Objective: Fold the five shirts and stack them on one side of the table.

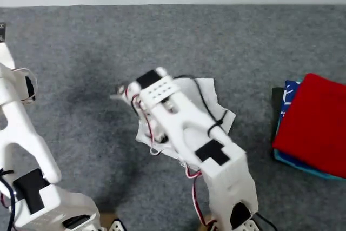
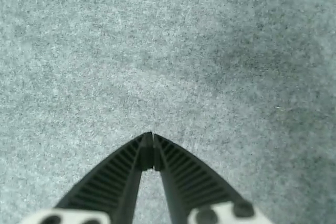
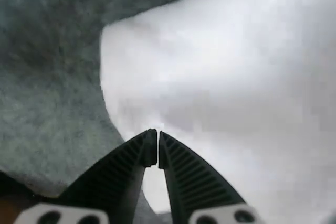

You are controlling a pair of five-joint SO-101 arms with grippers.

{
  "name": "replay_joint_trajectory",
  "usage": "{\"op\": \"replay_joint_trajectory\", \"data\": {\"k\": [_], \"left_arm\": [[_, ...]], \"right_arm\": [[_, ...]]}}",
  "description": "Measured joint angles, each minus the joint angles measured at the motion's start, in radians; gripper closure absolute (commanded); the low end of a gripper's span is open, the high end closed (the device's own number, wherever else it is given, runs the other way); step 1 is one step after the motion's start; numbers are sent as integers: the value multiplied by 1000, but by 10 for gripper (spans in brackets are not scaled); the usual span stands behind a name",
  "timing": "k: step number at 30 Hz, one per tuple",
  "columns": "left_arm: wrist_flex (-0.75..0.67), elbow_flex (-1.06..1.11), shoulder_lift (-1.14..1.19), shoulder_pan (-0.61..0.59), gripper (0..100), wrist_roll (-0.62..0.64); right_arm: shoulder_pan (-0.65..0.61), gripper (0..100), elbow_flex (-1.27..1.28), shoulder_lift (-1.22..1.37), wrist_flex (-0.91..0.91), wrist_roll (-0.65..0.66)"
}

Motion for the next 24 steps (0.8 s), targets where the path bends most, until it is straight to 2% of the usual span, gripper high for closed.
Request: {"op": "replay_joint_trajectory", "data": {"k": [3, 6, 9, 15, 21, 24], "left_arm": [[0, -48, -2, 15, 992, 3], [0, -80, -2, 84, 991, 3], [-8, -91, -2, 199, 981, -12], [-60, -91, 17, 494, 806, -100], [-135, -91, 147, 695, 794, -124], [-163, -91, 212, 790, 794, -193]], "right_arm": [[81, 987, -61, -91, 38, 0], [192, 987, -72, -186, 40, -2], [308, 987, -72, -285, 40, -31], [480, 985, -72, -496, 40, -44], [663, 984, -72, -687, 43, -44], [772, 984, -52, -783, 43, -44]]}}
